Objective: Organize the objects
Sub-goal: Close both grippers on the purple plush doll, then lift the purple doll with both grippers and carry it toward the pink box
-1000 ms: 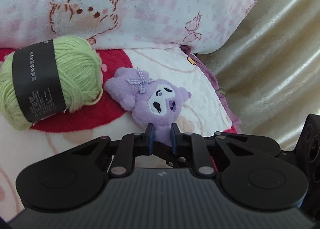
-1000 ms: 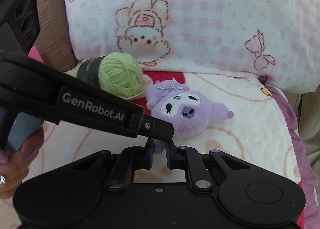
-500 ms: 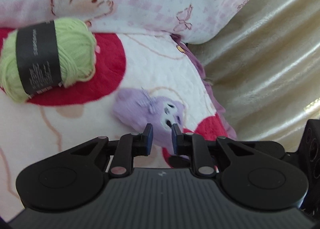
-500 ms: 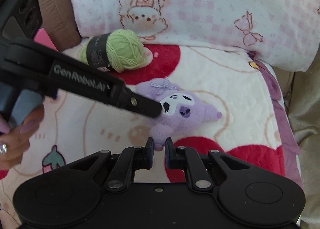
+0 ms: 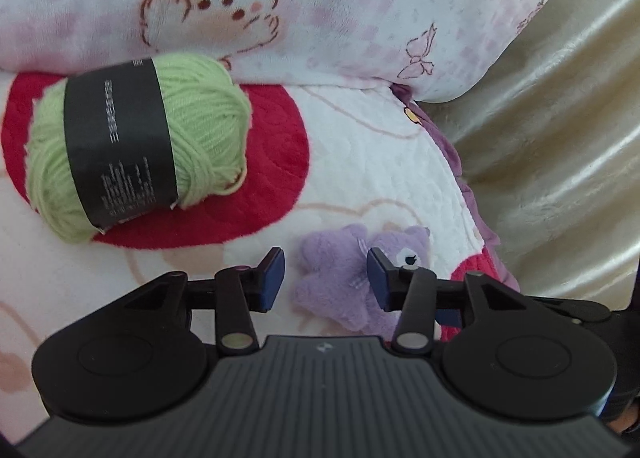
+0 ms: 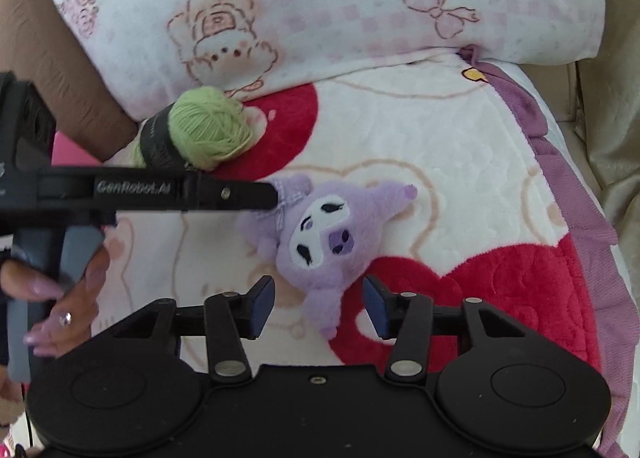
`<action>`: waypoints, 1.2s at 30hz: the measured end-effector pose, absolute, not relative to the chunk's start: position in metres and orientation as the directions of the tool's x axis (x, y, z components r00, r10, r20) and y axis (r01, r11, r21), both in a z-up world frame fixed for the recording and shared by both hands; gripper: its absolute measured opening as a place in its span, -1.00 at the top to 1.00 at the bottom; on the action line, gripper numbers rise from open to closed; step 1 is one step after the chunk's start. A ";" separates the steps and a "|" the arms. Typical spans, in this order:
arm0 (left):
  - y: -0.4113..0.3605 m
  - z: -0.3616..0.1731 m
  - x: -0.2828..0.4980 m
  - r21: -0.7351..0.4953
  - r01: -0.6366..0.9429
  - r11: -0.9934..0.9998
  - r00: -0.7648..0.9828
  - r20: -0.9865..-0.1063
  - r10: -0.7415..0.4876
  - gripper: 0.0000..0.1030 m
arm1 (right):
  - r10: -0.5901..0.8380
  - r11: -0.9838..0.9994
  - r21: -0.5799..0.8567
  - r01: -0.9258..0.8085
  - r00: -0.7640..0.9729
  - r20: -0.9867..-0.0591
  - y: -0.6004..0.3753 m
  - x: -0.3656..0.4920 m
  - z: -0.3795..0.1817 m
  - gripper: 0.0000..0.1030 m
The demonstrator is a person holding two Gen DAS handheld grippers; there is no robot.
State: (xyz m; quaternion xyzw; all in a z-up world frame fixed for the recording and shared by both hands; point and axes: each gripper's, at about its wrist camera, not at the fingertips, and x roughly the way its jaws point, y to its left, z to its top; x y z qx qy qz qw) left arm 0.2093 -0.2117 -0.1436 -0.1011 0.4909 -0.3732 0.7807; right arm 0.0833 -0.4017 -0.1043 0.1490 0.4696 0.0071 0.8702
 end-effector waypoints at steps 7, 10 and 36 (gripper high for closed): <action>-0.218 -0.150 0.205 -0.524 0.495 0.693 0.246 -0.681 -0.690 0.33 | 0.139 0.933 0.298 0.200 0.564 -0.814 -0.403 0.098 -0.118 -0.16; -0.219 -0.150 0.201 -0.519 0.506 0.689 0.248 -0.678 -0.692 0.35 | 0.142 0.926 0.312 0.211 0.570 -0.809 -0.402 0.101 -0.119 -0.16; -0.182 -0.129 0.158 -0.554 0.490 0.673 0.266 -0.640 -0.721 0.38 | 0.120 0.988 0.153 0.005 0.596 -0.794 -0.363 0.088 -0.107 -0.05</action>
